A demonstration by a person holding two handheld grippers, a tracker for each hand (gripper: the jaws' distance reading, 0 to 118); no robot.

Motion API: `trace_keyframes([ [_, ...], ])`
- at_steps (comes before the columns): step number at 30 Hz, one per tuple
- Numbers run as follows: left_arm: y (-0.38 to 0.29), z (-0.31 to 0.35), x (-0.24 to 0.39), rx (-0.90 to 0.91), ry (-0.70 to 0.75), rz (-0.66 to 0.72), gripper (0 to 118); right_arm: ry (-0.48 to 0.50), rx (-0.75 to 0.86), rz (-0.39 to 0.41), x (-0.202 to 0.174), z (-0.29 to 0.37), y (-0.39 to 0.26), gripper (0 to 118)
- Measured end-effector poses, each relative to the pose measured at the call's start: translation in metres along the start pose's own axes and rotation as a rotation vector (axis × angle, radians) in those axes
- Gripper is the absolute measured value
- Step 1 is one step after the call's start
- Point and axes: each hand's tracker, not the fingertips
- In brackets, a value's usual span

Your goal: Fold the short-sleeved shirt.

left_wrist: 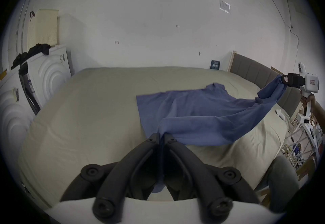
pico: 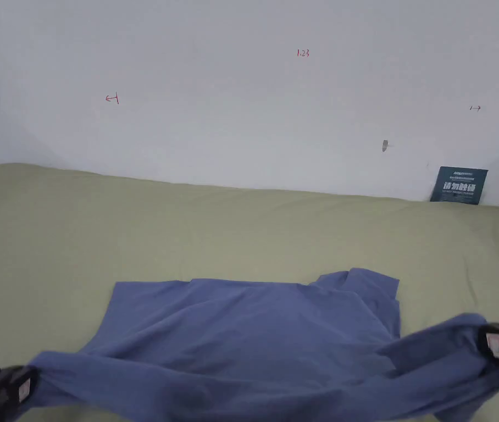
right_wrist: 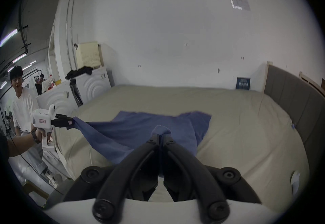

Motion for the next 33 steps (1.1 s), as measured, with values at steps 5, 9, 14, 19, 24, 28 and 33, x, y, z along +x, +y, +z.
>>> trace_keyframes([
  [5,-0.061,0.012,0.004,-0.141,-0.011,0.064,15,-0.057,-0.156,-0.058,0.004,0.0,-0.056,5],
  [9,-0.086,0.031,0.016,-0.254,-0.002,0.151,40,-0.095,-0.279,-0.166,0.014,0.001,-0.078,10],
  [14,-0.076,0.06,0.039,-0.211,0.001,0.316,78,-0.12,-0.273,-0.211,0.01,0.017,-0.083,83],
  [19,-0.032,0.066,0.067,-0.01,0.123,0.259,77,-0.26,-0.162,-0.162,-0.027,0.023,-0.066,83],
  [24,-0.018,0.063,0.102,0.001,0.256,0.092,43,-0.366,-0.094,-0.188,-0.072,0.014,-0.076,83],
  [28,-0.04,0.066,0.125,0.003,0.194,0.063,0,-0.28,-0.11,-0.185,-0.101,0.023,-0.106,41],
  [33,-0.075,0.096,0.142,-0.058,0.205,0.055,0,-0.317,-0.198,-0.036,-0.123,0.043,-0.142,2],
])
